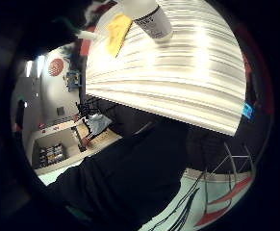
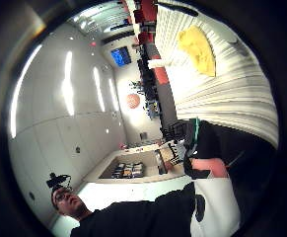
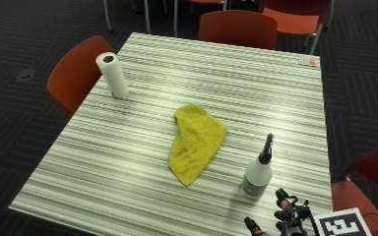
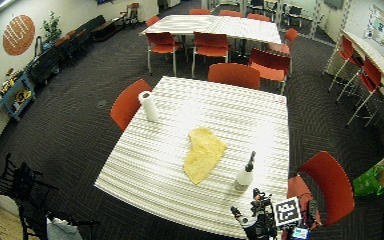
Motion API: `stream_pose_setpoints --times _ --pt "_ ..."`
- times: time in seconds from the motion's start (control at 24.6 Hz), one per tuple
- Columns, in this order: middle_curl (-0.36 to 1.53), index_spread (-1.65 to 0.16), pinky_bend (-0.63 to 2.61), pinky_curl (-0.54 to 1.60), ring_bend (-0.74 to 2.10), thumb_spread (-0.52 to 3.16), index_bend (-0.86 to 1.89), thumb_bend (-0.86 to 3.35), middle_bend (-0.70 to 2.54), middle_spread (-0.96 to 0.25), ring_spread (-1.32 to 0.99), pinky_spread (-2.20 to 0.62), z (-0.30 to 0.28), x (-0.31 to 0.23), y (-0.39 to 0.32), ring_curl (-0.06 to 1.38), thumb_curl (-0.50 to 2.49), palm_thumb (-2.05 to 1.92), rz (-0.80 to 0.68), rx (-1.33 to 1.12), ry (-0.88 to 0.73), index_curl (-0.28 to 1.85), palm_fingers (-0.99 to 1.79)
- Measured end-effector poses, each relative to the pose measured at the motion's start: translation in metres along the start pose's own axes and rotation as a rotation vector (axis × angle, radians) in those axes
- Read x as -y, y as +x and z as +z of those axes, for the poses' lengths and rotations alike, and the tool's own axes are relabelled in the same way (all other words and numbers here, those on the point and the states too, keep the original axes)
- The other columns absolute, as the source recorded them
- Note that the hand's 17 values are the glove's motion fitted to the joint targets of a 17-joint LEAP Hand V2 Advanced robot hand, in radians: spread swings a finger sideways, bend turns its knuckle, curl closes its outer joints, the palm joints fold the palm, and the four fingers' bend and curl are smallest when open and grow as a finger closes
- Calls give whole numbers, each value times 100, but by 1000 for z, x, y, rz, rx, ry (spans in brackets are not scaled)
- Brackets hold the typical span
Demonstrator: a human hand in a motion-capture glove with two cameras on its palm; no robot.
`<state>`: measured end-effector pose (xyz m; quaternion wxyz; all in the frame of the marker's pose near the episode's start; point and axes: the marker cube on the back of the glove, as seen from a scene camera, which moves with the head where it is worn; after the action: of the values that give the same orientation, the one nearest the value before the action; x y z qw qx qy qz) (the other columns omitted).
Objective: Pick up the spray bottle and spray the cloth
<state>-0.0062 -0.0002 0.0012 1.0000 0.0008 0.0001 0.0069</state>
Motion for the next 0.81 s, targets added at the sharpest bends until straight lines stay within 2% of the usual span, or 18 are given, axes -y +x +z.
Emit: stream_pose_setpoints --times 0.33,0.81 --pt "10 -28 62 25 55 68 8 41 18 8 9 13 2 2 -3 21 22 68 -1 -2 2 6 31" --pt "19 -34 67 32 60 93 10 34 20 11 11 16 8 -5 1 28 31 73 10 9 -7 10 25"
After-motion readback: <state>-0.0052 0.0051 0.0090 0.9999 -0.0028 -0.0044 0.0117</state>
